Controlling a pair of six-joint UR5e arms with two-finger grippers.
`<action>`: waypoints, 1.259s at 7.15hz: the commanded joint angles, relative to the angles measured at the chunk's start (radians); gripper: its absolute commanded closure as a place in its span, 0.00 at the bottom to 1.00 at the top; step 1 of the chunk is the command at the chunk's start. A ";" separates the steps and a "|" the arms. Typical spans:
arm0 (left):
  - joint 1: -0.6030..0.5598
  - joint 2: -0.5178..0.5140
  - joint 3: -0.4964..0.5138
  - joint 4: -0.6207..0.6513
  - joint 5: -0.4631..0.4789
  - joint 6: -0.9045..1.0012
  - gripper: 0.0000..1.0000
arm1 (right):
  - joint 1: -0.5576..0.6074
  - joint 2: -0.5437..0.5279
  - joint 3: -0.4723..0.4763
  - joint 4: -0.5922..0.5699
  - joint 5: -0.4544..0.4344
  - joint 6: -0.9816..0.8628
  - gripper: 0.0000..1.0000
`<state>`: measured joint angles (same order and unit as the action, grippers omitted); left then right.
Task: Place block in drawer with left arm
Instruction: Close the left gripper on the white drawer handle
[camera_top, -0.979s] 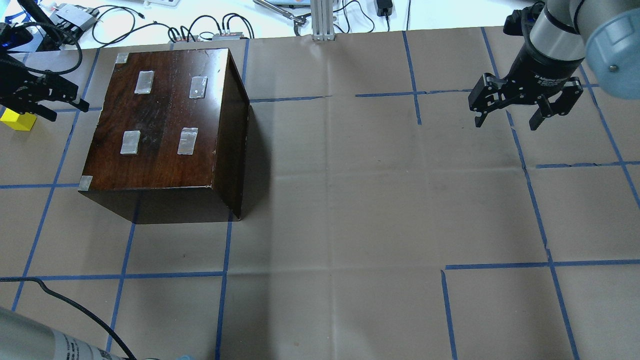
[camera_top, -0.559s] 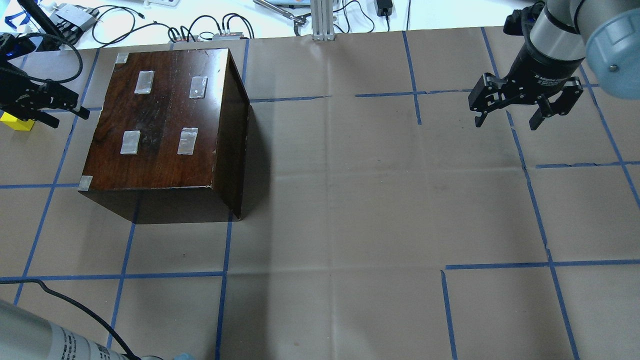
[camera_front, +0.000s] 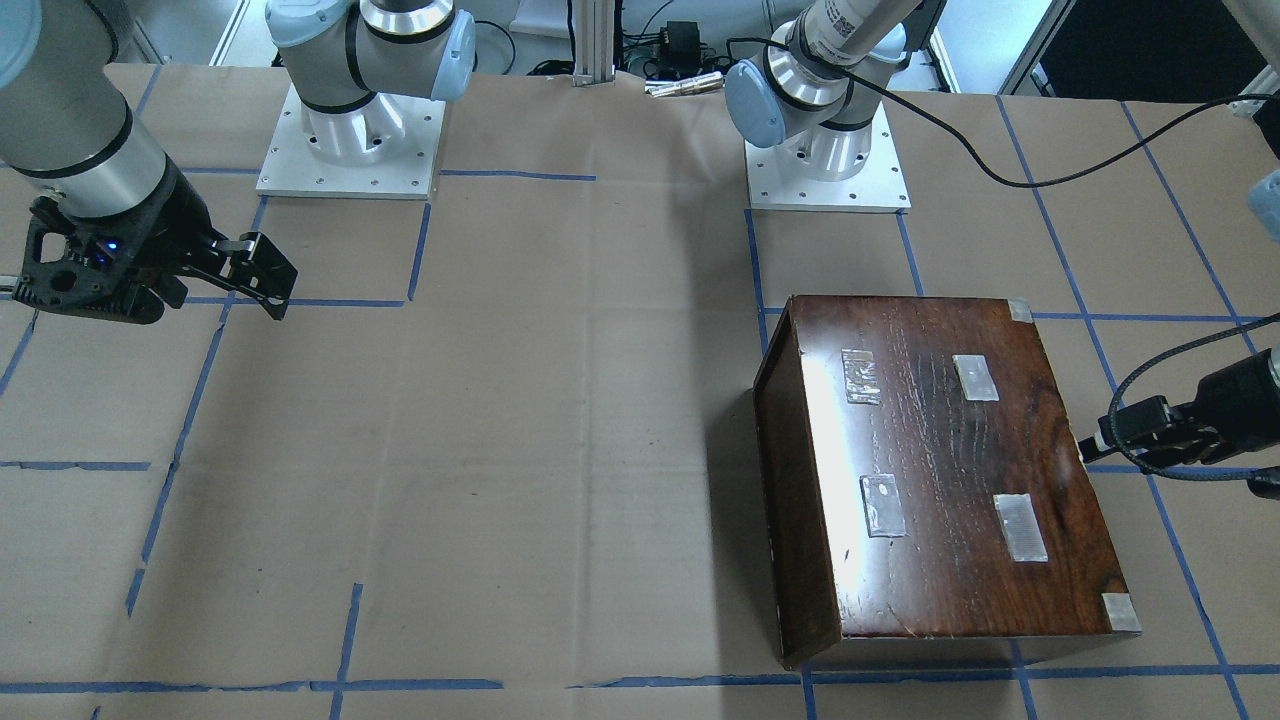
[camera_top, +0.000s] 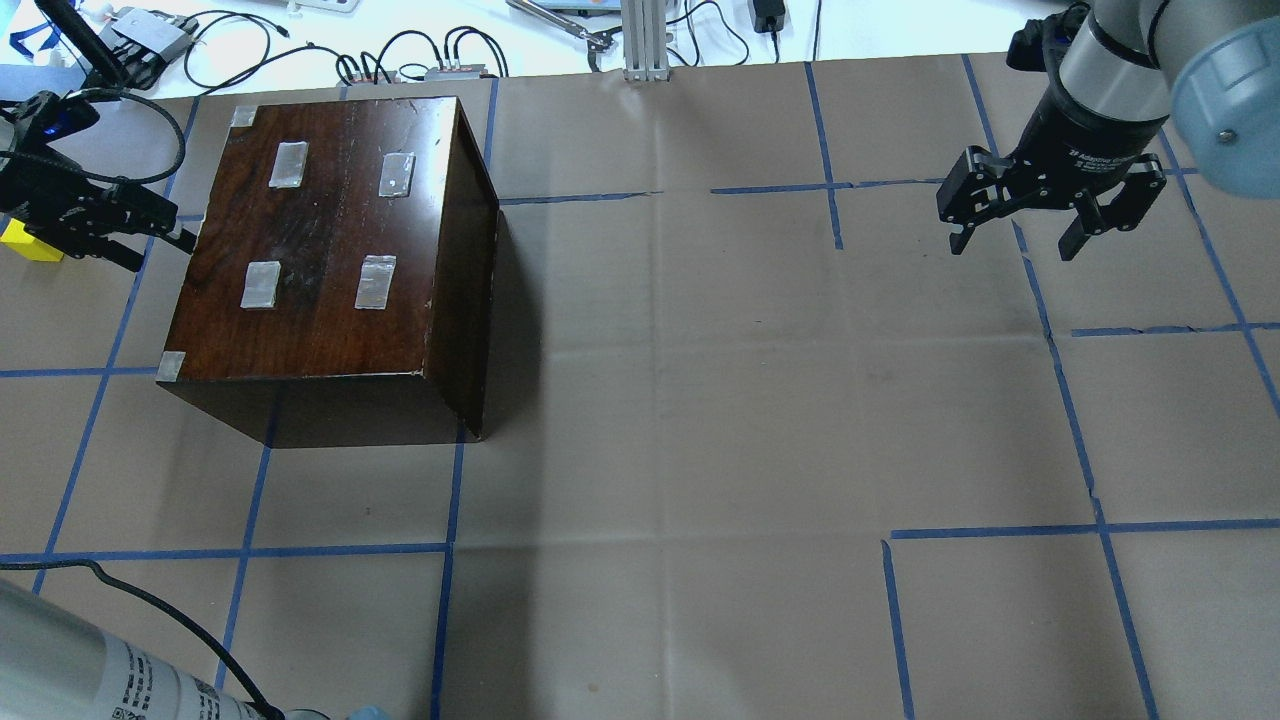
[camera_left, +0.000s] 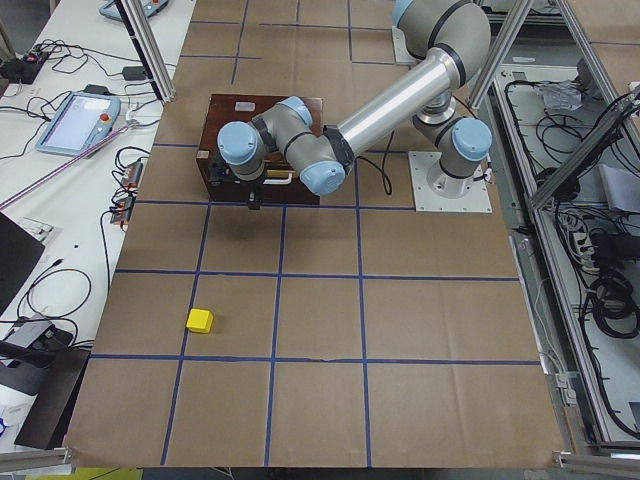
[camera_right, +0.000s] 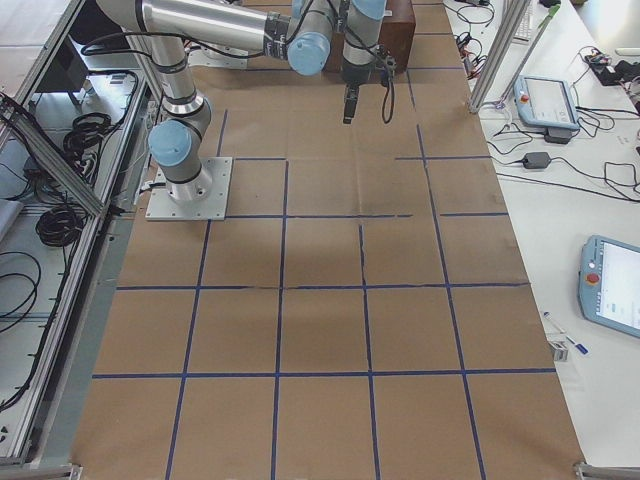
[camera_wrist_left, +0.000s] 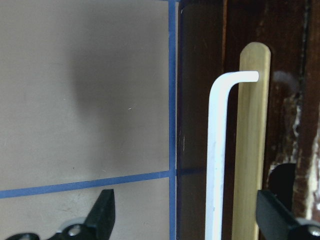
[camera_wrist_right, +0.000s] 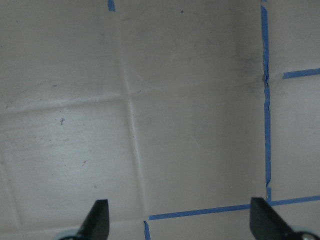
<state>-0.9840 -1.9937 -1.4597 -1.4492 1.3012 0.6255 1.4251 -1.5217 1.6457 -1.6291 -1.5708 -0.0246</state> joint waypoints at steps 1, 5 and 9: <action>-0.004 -0.017 -0.002 0.003 0.001 0.007 0.02 | 0.000 0.000 0.000 0.000 0.000 0.000 0.00; -0.004 -0.046 0.007 0.004 0.003 0.013 0.02 | 0.000 0.000 0.000 0.000 0.000 0.000 0.00; 0.005 -0.050 0.008 0.026 0.009 0.034 0.02 | 0.000 0.000 0.000 0.000 0.000 0.000 0.00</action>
<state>-0.9820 -2.0427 -1.4547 -1.4275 1.3082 0.6570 1.4251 -1.5217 1.6455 -1.6291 -1.5708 -0.0245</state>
